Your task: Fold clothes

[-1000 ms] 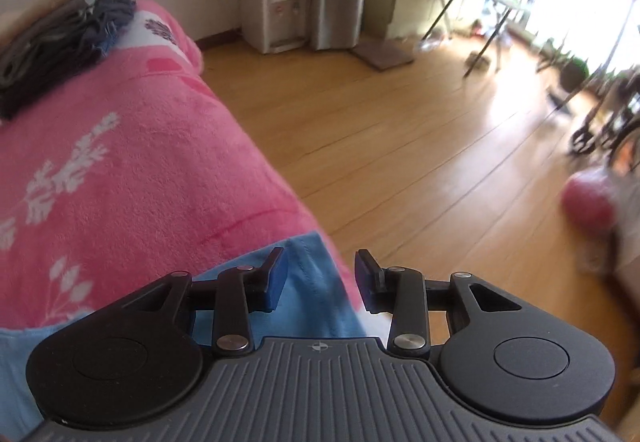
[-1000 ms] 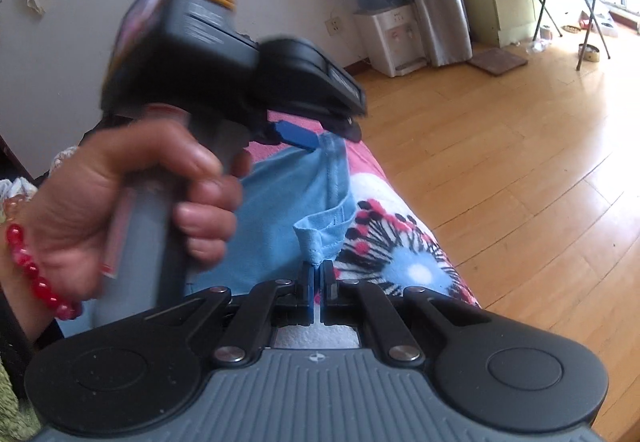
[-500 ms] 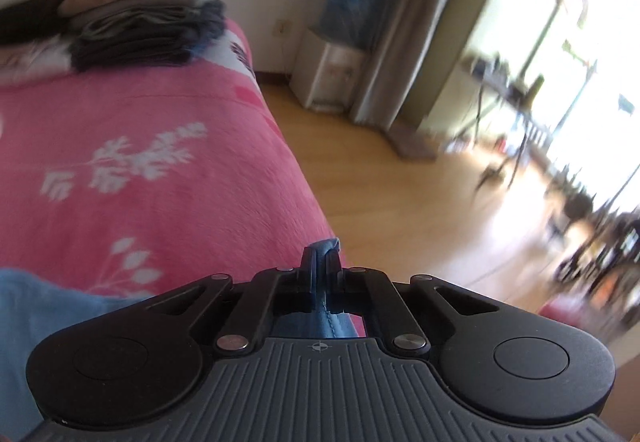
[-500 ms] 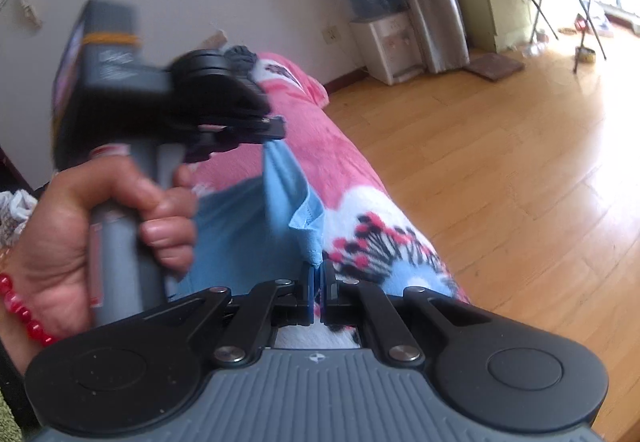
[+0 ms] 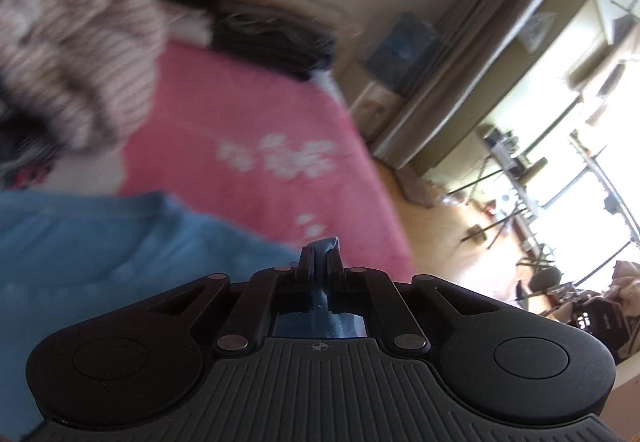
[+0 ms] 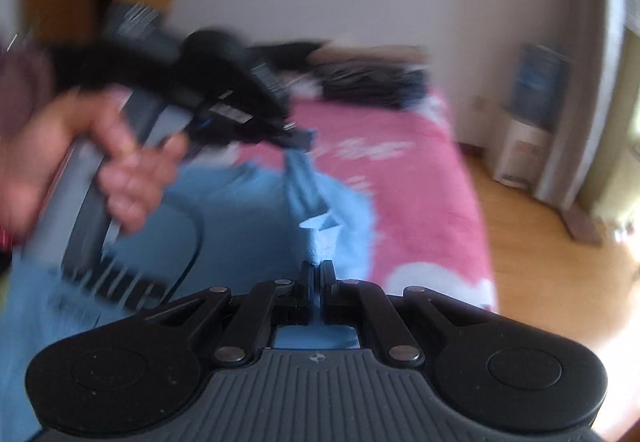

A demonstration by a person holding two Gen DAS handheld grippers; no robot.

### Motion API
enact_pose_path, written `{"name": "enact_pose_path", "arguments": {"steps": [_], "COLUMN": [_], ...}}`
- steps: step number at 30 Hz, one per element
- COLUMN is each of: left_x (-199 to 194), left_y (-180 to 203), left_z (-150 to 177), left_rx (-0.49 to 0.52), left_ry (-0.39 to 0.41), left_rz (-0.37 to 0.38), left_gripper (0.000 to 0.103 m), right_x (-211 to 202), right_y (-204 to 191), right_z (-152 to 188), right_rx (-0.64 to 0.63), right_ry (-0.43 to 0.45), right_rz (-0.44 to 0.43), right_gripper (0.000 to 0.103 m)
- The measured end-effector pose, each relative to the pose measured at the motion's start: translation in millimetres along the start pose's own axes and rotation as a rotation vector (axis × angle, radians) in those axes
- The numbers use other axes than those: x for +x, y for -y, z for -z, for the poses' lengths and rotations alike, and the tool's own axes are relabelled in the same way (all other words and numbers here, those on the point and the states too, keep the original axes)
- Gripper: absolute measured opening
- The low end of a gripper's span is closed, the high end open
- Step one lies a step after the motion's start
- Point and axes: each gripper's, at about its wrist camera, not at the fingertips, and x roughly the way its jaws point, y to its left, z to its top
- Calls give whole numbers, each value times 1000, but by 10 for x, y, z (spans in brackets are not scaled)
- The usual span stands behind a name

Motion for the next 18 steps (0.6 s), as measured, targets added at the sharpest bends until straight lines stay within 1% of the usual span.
{"name": "enact_pose_path", "arguments": {"steps": [1,3,5,7,9,11,13,14,16,18], "left_x": [-17,-132,-315,-559,-812,-1026,-1189,-1270,-1215,-1041], "left_y": [-91,-230,-315,-306,-260,-213,-169,-147,-141,-140], "left_z": [-19,-100,-221,-379,-545,-679,-768,-813,-725,-505], "left_rx": [-15,-50,-67,-34,19,74,131,159,201,239], "left_ry": [-4,3,29,65,99,124,136,141,78,19], "left_rz": [-21,-38,-48,-76,-139,-205,-272,-305,-313,-296], "left_gripper": [8,18,18,18,18,19,26,32,33,33], "right_x": [54,139,141,72,-23,-157,-309,-379,-521,-654], "right_y": [-79,-182,-182,-76,56,188,285,323,355,314], "right_z": [20,54,83,108,149,259,440,537,728,864], "right_rx": [-30,-56,-29,54,157,288,430,490,577,615], "right_ry": [-24,-77,-110,-143,-180,-230,-290,-316,-348,-334], "right_rz": [-18,-63,-113,-186,-262,-326,-375,-394,-407,-376], "right_gripper": [3,4,4,4,8,11,12,12,12,12]}}
